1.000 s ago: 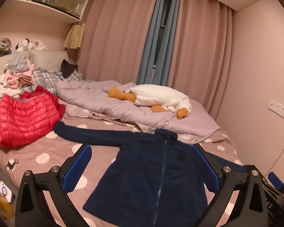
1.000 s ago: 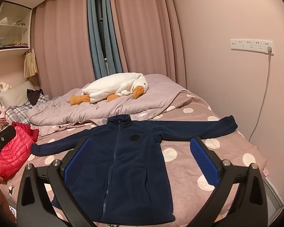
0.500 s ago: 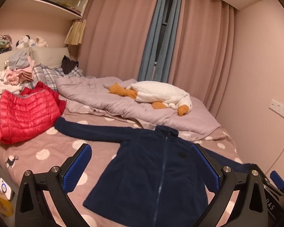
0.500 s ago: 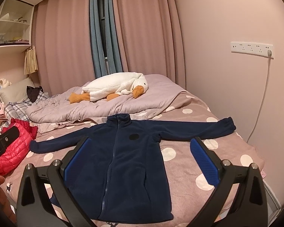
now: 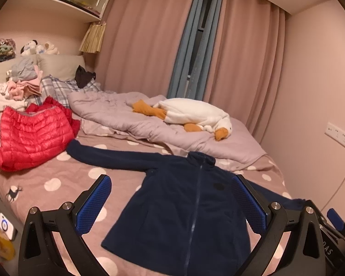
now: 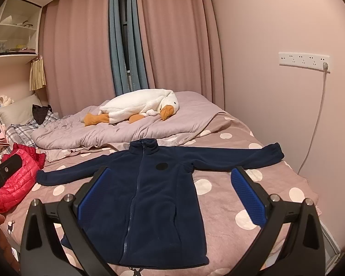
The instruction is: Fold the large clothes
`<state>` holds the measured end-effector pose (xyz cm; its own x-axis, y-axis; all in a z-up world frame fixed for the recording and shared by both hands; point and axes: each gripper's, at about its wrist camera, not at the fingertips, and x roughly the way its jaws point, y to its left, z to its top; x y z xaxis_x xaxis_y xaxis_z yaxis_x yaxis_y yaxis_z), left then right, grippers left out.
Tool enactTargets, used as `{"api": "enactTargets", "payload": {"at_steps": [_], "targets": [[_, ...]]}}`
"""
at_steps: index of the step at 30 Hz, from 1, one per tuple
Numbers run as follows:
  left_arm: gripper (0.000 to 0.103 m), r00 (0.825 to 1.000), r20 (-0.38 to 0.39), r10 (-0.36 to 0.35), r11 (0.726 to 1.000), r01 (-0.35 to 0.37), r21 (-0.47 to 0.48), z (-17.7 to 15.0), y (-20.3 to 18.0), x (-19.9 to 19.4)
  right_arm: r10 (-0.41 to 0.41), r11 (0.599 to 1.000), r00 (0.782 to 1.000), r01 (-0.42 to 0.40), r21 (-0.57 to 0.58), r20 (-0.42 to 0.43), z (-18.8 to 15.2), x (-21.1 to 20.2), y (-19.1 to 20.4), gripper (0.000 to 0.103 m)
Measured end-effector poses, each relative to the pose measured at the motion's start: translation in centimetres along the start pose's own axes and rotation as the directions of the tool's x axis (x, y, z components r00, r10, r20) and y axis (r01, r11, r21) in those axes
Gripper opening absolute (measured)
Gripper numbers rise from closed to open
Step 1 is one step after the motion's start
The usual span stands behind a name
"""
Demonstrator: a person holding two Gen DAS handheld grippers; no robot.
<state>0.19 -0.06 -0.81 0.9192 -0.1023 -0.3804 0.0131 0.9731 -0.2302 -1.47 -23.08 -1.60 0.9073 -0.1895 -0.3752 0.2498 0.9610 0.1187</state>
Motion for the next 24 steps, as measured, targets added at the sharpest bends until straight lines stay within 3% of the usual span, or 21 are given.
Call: {"api": "enactTargets", "payload": {"at_steps": [24], "targets": [[0.103, 0.999, -0.036, -0.015, 1.0, 0.016, 0.005, 0.01, 0.25, 0.74, -0.034, 0.999, 0.999, 0.034, -0.007, -0.016, 0.22, 0.51, 0.22, 0.103]]}}
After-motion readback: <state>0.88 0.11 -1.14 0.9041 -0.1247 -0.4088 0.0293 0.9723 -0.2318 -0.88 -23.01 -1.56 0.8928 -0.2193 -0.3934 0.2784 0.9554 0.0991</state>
